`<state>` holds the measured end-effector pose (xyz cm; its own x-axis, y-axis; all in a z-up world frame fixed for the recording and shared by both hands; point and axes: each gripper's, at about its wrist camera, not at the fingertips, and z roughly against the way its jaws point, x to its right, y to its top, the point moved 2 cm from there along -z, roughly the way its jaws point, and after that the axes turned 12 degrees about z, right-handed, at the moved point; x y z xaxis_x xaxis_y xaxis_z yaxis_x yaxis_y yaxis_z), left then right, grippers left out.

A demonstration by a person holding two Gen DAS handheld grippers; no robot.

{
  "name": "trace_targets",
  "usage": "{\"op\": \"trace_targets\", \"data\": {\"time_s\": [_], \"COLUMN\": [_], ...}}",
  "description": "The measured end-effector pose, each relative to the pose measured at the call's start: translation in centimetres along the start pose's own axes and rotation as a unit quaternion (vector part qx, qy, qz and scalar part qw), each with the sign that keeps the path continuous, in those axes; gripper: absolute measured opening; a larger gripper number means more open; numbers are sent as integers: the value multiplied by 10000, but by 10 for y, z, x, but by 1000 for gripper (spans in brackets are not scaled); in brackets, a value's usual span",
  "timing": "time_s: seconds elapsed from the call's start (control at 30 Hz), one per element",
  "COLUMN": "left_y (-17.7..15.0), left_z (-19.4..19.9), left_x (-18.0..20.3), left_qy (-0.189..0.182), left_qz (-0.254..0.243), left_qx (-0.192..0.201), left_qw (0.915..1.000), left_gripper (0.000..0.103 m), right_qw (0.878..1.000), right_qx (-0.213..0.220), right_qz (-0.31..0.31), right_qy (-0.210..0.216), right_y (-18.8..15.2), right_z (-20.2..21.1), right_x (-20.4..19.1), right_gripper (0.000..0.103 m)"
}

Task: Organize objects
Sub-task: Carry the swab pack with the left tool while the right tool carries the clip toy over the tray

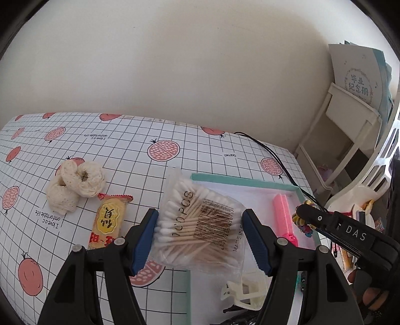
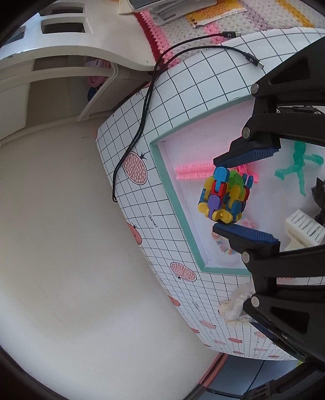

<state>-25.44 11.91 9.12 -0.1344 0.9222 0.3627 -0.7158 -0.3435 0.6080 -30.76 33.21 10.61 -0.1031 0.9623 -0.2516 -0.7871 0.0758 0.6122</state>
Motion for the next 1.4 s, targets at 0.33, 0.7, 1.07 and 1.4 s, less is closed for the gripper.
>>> {"op": "trace_targets", "data": {"time_s": [0.33,0.7,1.07,1.4], "left_y": [-4,-7,-6,-8], "left_z": [-28,-46,-49,-49], "left_x": [16,13,11,13], "left_qy": [-139,-109,-167,-176], "left_qz": [65,193,243,167], "left_qx": [-231,-492,-628,-727], "left_qw": [9996,9985,9976,9971], "left_gripper": [70,70,70,70], "right_qw": [9999,9996,9997,9994], "right_qx": [-96,-200,-166,-143], "right_qz": [70,192,161,272], "right_qy": [69,63,125,167], "right_y": [0,-2,-3,-2], "right_z": [-11,-20,-20,-20], "right_x": [1,-8,-9,-17], "right_gripper": [48,48,50,50]}}
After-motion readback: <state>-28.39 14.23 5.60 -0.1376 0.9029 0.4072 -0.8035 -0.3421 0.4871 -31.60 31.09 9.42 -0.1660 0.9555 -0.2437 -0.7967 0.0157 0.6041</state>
